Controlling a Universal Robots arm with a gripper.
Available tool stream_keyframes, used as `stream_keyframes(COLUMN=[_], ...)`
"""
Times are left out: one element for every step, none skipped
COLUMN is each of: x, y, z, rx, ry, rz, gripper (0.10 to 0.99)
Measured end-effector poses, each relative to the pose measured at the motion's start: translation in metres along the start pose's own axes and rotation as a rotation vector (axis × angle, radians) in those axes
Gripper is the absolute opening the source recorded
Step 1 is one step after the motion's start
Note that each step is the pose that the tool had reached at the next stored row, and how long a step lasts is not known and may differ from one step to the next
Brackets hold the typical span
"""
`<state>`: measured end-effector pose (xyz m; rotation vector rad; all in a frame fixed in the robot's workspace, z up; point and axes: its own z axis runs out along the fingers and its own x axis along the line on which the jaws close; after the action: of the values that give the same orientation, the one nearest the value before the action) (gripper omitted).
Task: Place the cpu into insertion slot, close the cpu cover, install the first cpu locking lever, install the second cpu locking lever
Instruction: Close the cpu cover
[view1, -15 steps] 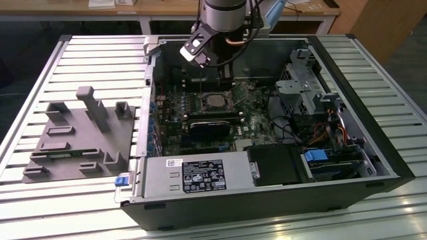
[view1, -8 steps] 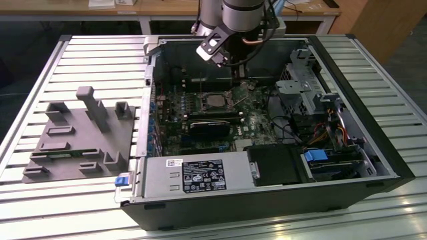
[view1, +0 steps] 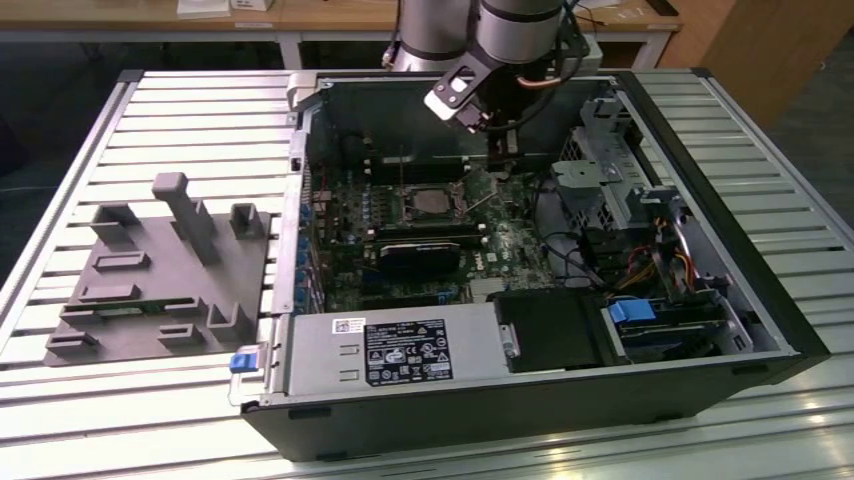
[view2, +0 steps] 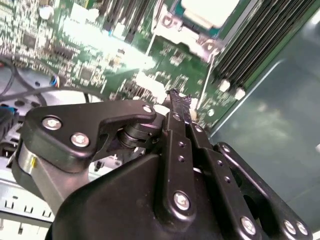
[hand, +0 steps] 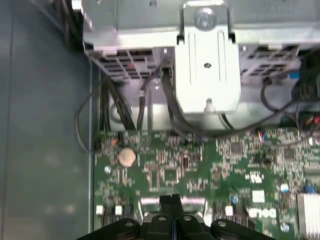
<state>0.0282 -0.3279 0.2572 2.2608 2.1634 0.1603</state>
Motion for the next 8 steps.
stream_keyframes(x=[0.0001, 0.0002, 0.0004, 0.0004, 0.0005, 0.0005, 0.0006, 0.0006], y=[0.0031, 0.0060, 0.0084, 0.0104, 0.0121, 0.0135, 0.0137, 0.0138], z=[0.0002, 0.0005, 0.0007, 0.0008, 0.0009, 0.0011, 0.0011, 0.0011], rx=[0.001, 0.001, 0.002, 0.002, 0.003, 0.003, 0.003, 0.003], ry=[-0.0001, -0.0001, -0.0001, -0.0001, -0.0002, -0.0002, -0.0001, -0.0003], rz=[0.000, 0.000, 0.000, 0.000, 0.000, 0.000, 0.000, 0.000], gripper=[0.106, 0.106, 0.106, 0.106, 0.106, 0.106, 0.106, 0.106])
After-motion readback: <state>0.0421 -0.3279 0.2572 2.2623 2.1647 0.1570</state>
